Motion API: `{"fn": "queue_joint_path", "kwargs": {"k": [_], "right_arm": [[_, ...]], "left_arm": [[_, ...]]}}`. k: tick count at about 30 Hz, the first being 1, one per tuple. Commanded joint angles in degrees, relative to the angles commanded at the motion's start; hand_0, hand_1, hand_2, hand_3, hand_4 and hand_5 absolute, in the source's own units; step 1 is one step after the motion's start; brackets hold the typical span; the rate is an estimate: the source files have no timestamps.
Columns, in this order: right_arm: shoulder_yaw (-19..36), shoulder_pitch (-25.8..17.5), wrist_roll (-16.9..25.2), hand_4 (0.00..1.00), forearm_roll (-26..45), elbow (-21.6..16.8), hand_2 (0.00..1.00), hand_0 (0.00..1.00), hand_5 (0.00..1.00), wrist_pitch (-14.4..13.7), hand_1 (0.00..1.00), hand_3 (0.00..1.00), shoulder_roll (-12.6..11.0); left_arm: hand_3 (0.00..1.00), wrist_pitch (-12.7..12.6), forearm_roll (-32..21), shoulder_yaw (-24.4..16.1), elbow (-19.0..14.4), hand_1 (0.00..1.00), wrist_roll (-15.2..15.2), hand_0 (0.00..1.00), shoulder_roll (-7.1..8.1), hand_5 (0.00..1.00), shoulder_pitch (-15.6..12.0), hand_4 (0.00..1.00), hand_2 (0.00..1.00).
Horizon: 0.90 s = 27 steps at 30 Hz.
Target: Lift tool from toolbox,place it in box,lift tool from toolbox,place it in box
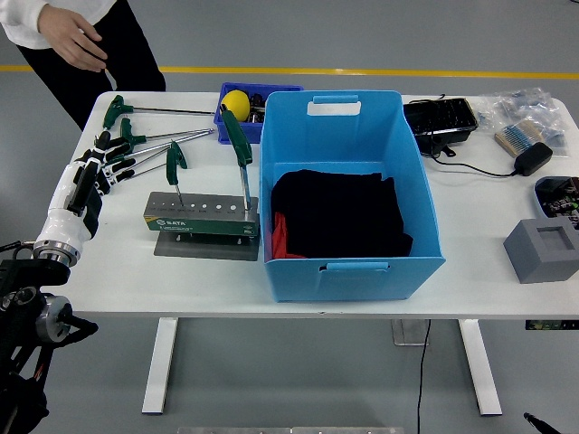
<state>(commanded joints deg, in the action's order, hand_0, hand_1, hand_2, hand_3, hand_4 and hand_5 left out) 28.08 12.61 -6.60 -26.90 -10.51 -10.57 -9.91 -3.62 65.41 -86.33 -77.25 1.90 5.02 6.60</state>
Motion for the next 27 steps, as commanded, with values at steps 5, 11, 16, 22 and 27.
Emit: {"fn": "queue_joint_path", "kwargs": {"k": [5,11,16,22,27], "right_arm": [[0.07,0.05,-0.03,0.826,-0.16,-0.01,0.671,0.620,0.684,0.02,0.601,0.565,-0.03],[0.14,0.13,-0.09,0.826,-0.29,-0.04,0.671,0.620,0.684,0.04,0.602,0.566,-0.05],[0.64,0.15,-0.32,0.826,-1.07,-0.08,0.671,0.620,0.684,0.06,0.602,0.566,-0.02],[1.05,0.00,-0.51,0.826,-1.79,-0.11,0.671,0.620,0.685,0.07,0.602,0.566,0.01],[1.26,-0.22,-0.60,0.826,-2.13,-0.13,0.671,0.620,0.685,0.06,0.602,0.566,0.08]], "left_arm": [[0.751,0.04,0.00,-0.05,-0.01,0.738,-0.01,0.712,-0.03,0.841,0.03,0.908,0.795],[0.752,0.06,0.00,0.09,0.04,0.739,-0.03,0.711,-0.03,0.839,0.05,0.908,0.799],[0.752,0.06,-0.18,0.22,0.09,0.740,0.00,0.712,0.02,0.839,0.04,0.908,0.799],[0.751,0.03,-0.32,0.34,0.25,0.741,0.03,0.712,0.07,0.840,-0.13,0.909,0.798],[0.751,0.00,-0.30,0.42,0.22,0.741,0.05,0.712,0.08,0.840,-0.29,0.909,0.799]]}}
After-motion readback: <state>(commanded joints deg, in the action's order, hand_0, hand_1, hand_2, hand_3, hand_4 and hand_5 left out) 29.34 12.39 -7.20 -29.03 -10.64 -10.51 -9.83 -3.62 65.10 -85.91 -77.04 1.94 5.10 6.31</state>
